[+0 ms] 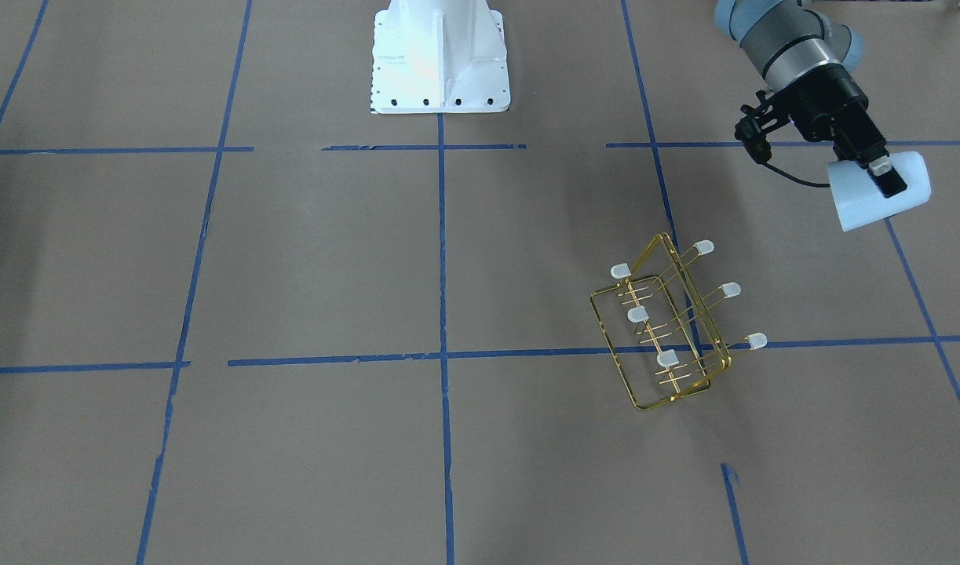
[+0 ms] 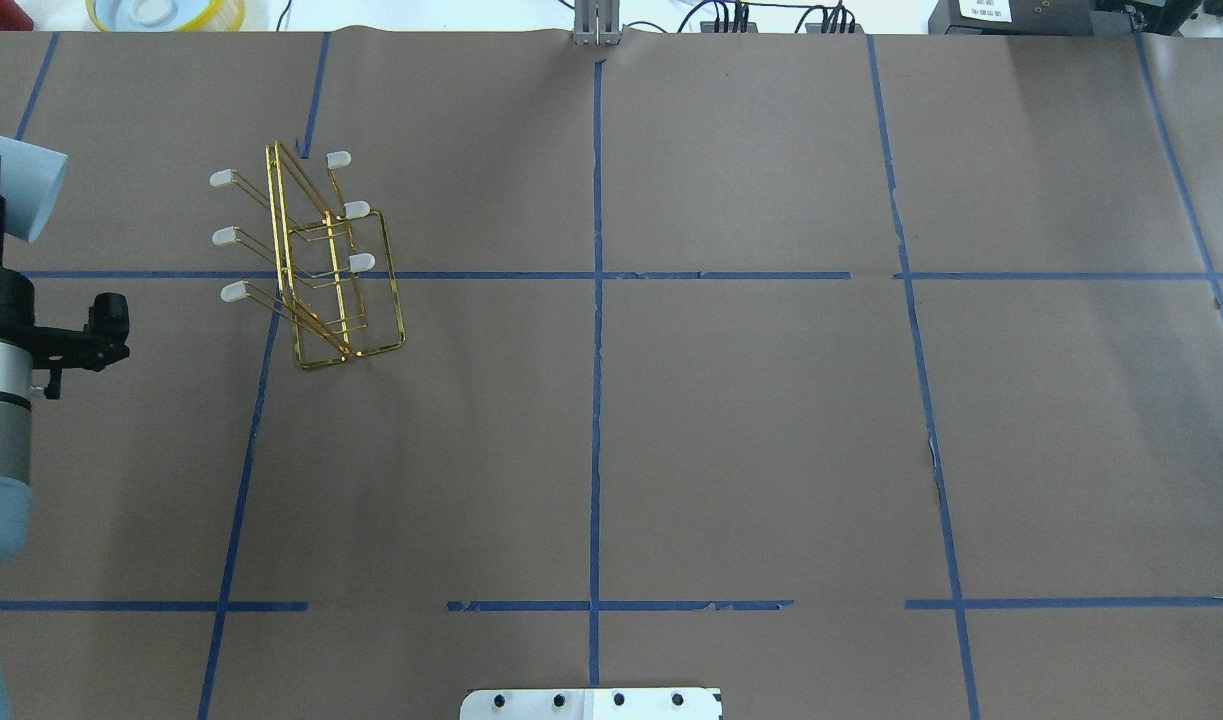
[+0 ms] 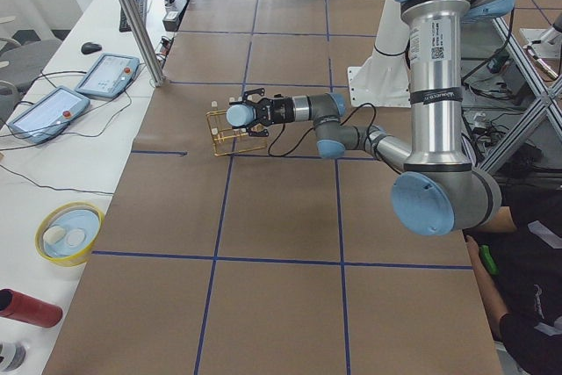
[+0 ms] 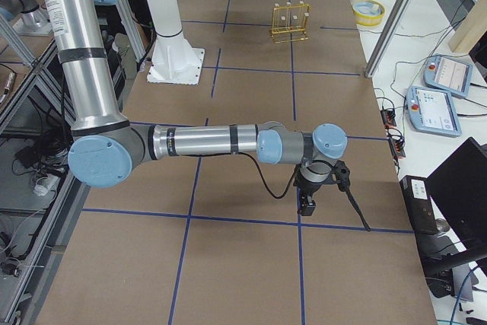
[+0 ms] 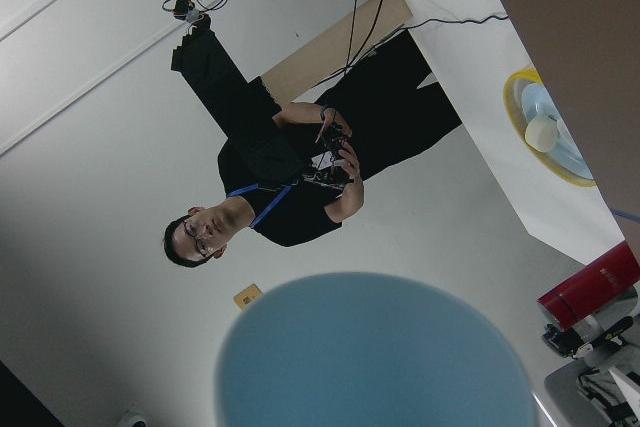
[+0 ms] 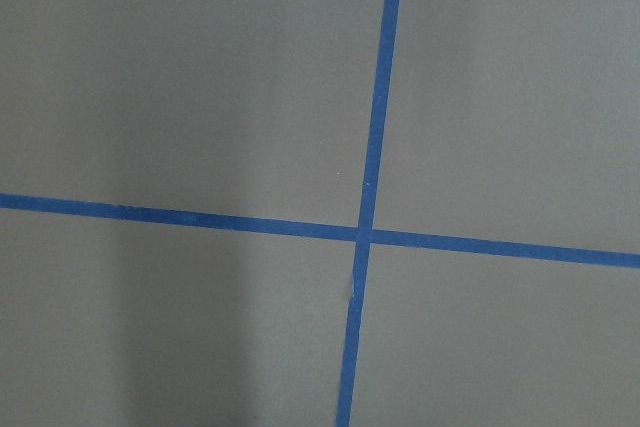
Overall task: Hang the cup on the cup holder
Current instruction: 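Carry the cup with the left gripper onto a peg of the gold rack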
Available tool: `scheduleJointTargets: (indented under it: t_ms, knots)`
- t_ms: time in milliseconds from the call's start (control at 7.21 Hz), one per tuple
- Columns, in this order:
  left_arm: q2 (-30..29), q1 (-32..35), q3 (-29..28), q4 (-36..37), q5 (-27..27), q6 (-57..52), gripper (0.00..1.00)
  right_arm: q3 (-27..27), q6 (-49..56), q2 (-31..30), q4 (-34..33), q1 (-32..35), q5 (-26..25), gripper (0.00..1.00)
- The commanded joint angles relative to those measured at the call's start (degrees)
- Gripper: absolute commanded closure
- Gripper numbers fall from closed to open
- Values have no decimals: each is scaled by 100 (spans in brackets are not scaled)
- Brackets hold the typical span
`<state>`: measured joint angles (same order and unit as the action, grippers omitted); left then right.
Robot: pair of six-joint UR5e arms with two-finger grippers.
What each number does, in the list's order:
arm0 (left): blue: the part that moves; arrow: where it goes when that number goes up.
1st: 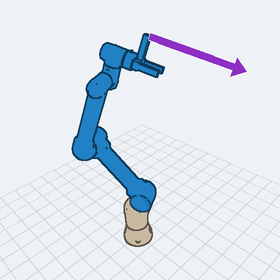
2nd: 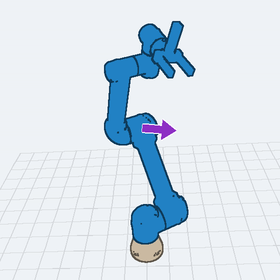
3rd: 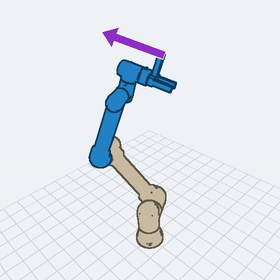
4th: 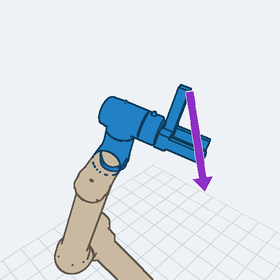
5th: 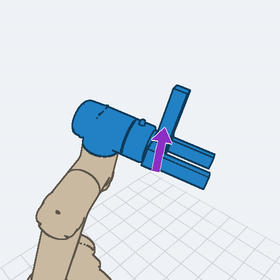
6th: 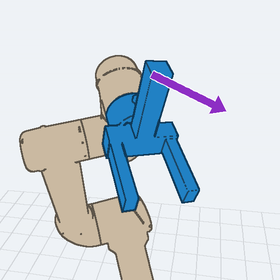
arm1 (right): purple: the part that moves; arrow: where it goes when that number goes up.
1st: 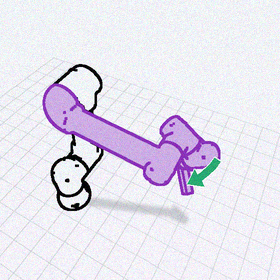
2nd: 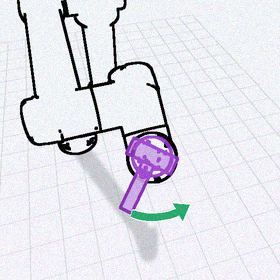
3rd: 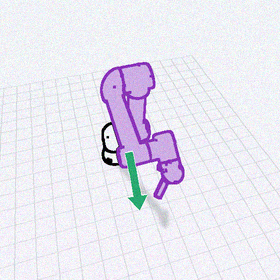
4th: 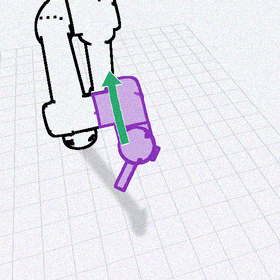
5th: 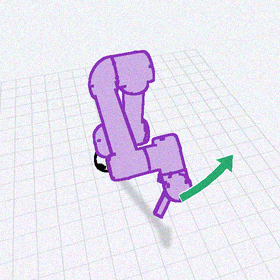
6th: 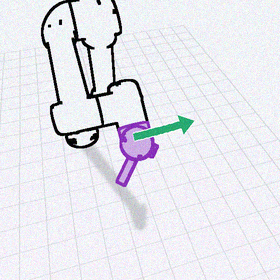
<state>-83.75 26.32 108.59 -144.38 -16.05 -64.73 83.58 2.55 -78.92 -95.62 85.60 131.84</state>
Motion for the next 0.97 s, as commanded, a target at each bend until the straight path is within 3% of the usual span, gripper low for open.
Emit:
scheduleJointTargets:
  t_ms: [0, 277, 832]
  knots:
    - [-280, -390, -477, 111, 382, -145, 100, 0, 0, 0, 0, 0, 0, 0]
    - [-562, -619, -856, 130, 1084, -145, 100, 0, 0, 0, 0, 0, 0, 0]
    - [-941, -804, -1243, 200, 1315, -127, 100, 0, 0, 0, 0, 0, 0, 0]
